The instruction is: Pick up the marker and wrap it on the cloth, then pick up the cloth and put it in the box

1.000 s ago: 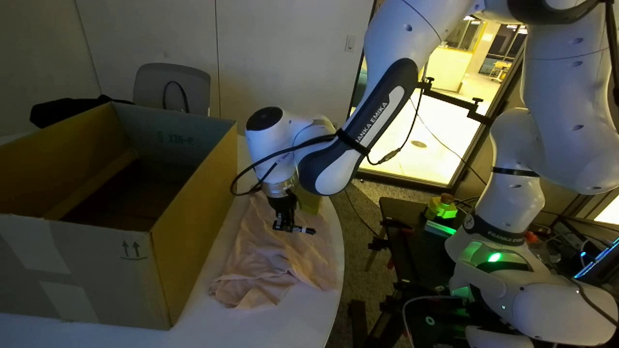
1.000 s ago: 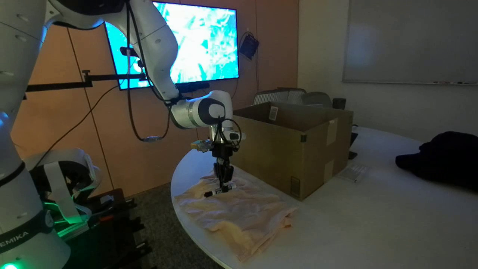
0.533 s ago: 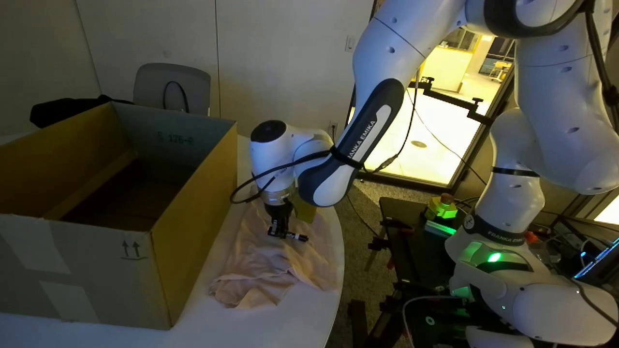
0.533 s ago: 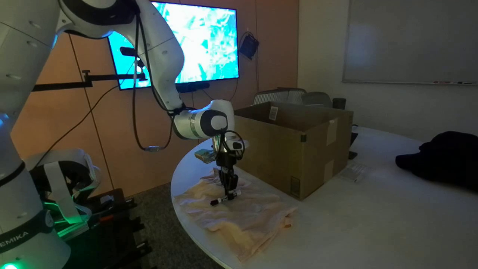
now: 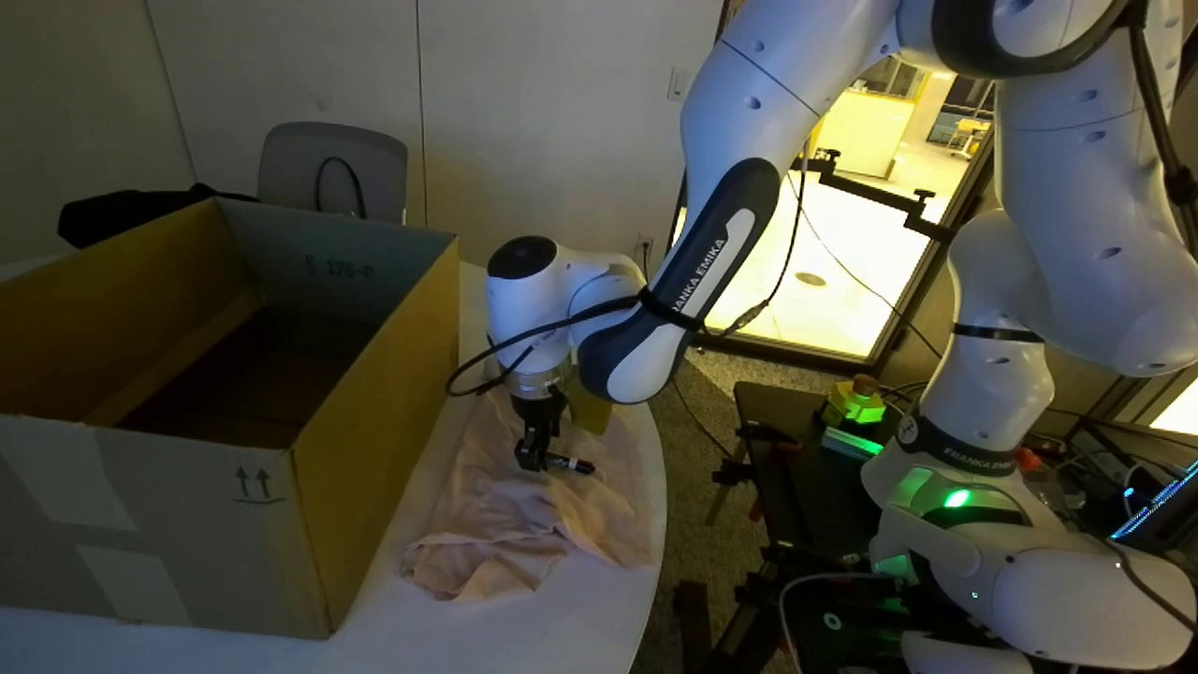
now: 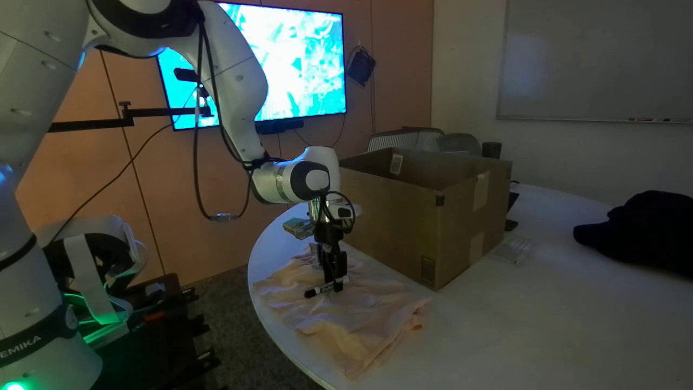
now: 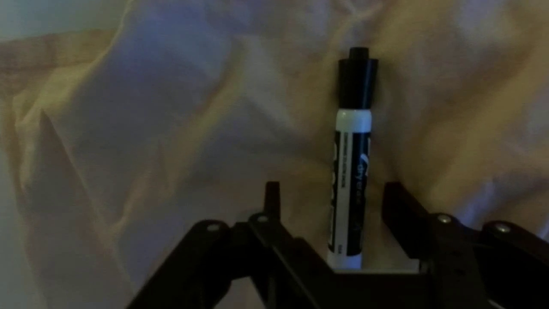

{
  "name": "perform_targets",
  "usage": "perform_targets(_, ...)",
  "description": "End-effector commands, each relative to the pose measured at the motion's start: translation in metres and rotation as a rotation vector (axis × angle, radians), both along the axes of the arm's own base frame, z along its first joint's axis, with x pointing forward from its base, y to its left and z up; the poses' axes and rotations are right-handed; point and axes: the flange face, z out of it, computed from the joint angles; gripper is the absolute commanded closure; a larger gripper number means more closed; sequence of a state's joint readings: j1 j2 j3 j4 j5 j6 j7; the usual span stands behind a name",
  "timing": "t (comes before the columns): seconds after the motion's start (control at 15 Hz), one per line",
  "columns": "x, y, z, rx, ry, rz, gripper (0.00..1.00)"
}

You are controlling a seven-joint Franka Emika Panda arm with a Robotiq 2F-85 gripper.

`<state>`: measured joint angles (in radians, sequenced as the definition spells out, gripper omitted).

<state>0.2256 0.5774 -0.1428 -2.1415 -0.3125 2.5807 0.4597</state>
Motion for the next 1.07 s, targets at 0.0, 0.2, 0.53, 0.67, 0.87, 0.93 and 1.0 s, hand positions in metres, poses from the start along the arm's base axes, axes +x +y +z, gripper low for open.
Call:
perform_targets(0.0,-0.008,0.015,0.017,-0.005,-0.047,0.033,0.07)
perform_targets(0.2,-0.02,0.034,0.031,0.004,-0.069,0.078,0.0)
perform_targets(0.53,-0.051,0.08,0.036,0.089,-0.086,0.179,0.0)
perform_targets(0.67,-0.058,0.093,0.03,0.121,-0.086,0.194,0.0)
perform_targets(0.87,-0.071,0.107,0.02,0.162,-0.066,0.217,0.0)
perform_targets(0.93,-0.074,0.109,0.018,0.168,-0.057,0.22,0.0)
perform_targets(1.0,-0.078,0.111,0.012,0.174,-0.039,0.226,0.0)
